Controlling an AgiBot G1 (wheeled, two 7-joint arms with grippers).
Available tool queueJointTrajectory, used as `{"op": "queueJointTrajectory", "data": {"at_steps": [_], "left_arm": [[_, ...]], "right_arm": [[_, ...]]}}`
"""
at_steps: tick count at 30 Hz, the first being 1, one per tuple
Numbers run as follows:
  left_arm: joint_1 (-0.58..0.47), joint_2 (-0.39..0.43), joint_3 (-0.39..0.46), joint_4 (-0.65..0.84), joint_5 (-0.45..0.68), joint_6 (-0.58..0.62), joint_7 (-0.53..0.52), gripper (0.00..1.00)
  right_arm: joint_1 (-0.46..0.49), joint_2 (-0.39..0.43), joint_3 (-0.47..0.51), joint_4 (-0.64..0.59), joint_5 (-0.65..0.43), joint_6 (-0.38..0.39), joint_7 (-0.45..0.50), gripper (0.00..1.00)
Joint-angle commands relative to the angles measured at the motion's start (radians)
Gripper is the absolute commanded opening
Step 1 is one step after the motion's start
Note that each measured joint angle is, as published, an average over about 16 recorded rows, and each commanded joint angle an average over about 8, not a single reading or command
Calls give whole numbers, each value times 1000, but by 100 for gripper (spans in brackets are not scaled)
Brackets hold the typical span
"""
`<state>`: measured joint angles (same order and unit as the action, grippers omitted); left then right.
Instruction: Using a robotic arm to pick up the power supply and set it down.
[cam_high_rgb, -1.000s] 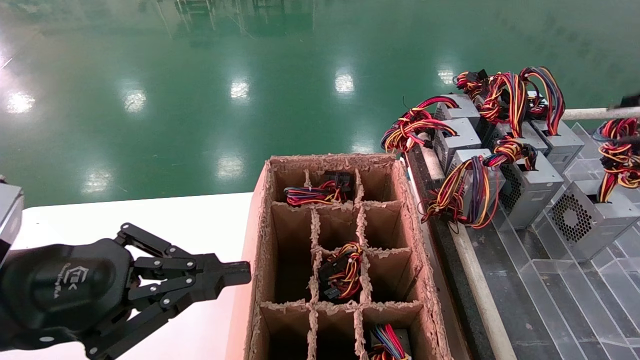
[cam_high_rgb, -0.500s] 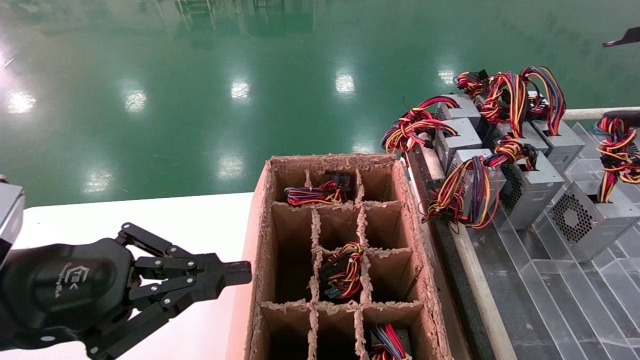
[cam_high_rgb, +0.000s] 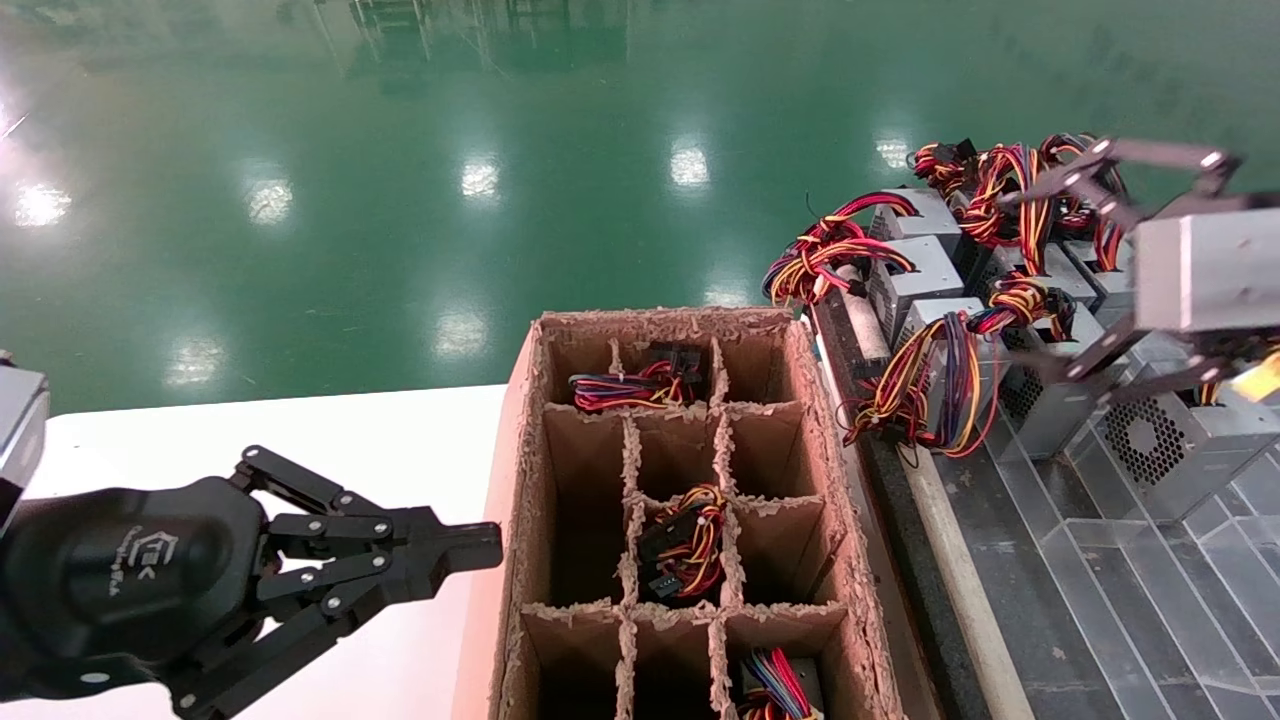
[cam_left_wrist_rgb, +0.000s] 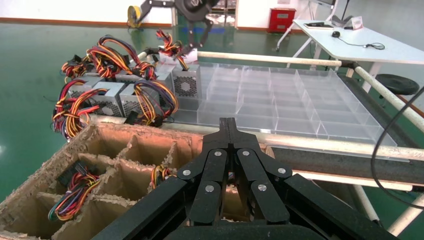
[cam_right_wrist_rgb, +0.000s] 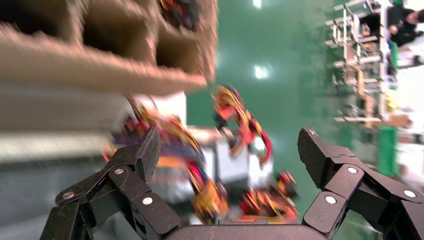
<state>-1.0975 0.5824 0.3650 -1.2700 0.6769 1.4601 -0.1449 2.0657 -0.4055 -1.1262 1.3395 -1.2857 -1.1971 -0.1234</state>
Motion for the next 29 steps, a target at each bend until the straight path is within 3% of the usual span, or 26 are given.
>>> {"op": "queueJointTrajectory", "data": {"at_steps": [1,26,29], "left_arm": [[0,0,0,0,0,0,0,100],[0,0,0,0,0,0,0,100],[0,0,0,0,0,0,0,100]], "right_arm": [[-46,-10,39,-3,26,-14,14,100],[-617,-128,527,-34,345,-186,194,100],[-651,-135,556,-36,364,-196,204,100]]}}
